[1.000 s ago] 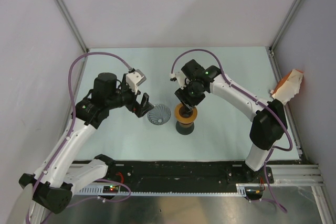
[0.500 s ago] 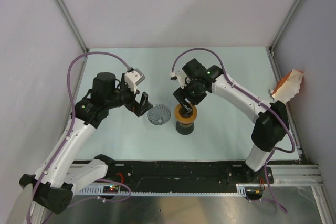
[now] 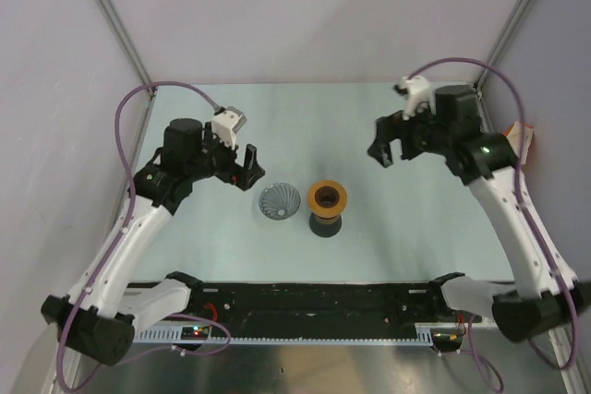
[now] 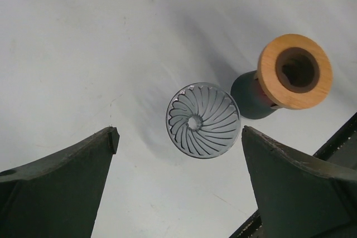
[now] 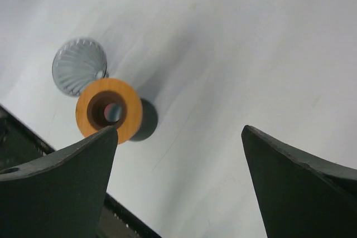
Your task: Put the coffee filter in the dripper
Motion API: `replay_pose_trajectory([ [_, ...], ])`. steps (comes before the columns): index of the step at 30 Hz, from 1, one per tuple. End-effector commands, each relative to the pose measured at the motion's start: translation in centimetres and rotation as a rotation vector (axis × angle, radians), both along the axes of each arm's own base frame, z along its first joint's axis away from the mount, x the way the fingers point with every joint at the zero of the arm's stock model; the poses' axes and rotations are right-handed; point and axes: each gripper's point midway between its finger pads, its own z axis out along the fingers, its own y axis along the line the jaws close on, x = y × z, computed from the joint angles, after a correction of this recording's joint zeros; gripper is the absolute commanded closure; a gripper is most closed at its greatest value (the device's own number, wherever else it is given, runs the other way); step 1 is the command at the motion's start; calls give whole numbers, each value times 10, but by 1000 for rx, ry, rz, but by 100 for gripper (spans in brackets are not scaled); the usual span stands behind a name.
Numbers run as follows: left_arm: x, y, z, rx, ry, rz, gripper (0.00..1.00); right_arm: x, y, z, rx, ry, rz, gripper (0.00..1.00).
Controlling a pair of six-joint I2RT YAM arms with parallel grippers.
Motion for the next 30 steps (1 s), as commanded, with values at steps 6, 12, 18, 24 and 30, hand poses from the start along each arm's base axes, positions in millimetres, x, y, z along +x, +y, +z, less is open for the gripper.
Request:
replay_pose_trajectory([
  [6, 30, -13, -58, -5, 235, -4, 0, -6, -60, 34, 238, -188, -220, 0],
  [12, 38, -18, -116, 32, 416, -5, 1, -12, -70, -8, 221, -48, -244, 0],
  [18, 33, -23, -152, 36, 513, -21, 17, -17, -70, -28, 233, 5, -233, 1],
  [24, 18, -22, -184, 77, 574, -36, 36, -21, -63, -26, 262, 18, -192, 1],
  [30, 13, -24, -195, 87, 599, -44, 57, -20, -63, -28, 275, 36, -204, 1],
])
